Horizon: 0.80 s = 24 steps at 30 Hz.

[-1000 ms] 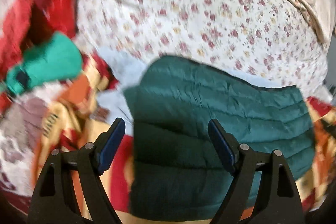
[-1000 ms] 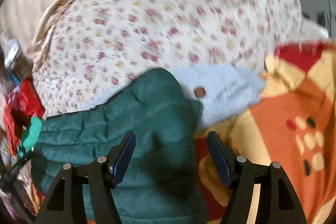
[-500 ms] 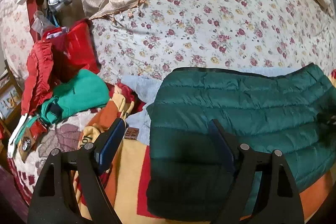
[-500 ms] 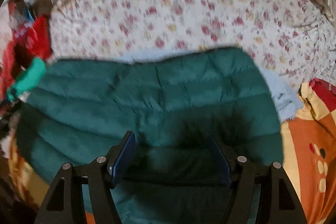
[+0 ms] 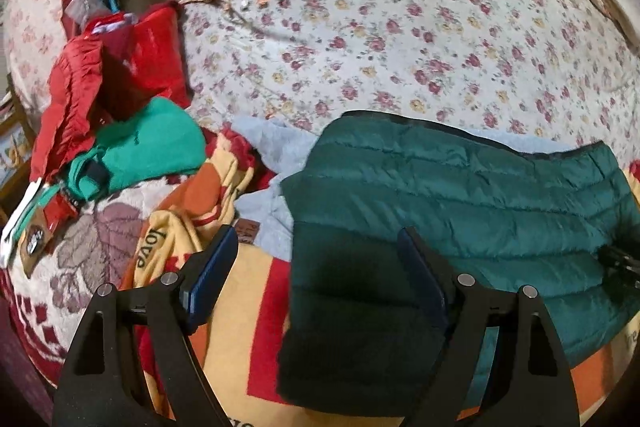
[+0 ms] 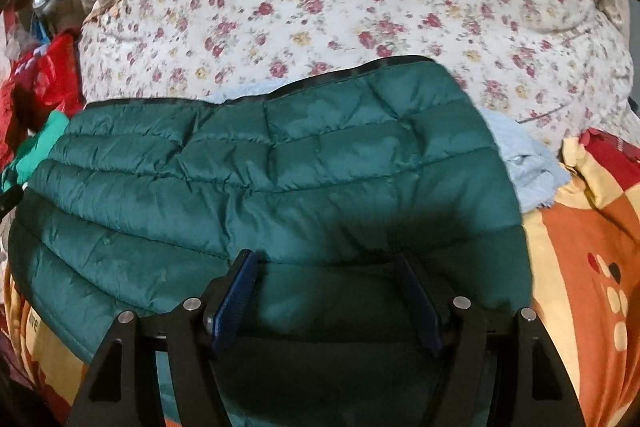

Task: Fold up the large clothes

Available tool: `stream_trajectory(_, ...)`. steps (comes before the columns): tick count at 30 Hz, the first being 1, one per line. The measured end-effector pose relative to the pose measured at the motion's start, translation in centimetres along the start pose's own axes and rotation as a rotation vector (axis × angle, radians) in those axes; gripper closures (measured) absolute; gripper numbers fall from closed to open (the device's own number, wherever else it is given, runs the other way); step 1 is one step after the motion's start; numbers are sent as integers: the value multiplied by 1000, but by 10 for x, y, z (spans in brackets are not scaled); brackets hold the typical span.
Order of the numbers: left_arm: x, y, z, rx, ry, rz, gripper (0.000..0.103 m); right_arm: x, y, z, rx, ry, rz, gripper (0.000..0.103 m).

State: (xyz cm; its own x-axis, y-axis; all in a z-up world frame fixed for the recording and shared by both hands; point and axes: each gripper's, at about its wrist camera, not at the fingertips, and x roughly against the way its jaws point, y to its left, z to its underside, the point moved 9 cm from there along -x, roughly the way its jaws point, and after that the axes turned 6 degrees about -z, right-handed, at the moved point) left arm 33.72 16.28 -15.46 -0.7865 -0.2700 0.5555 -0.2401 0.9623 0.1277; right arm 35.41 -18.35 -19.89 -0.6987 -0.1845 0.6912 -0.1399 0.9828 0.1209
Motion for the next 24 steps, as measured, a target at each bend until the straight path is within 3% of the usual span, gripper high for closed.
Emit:
stream_trajectory(6, -15, 14, 9, 79, 84, 17, 21, 16, -18, -4, -7, 2, 77, 34)
stream_trajectory(12, -18, 24, 10, 127, 103, 19, 21, 31, -20, -27, -43, -39, 87, 34)
stream_trajectory(17, -16, 32, 8, 139, 96, 12, 21, 15, 15, -48, -67, -41, 1, 34)
stream_trajectory(24, -9, 59, -1, 212, 48, -26, 21, -27, 130, -41, 1, -5, -206, 33)
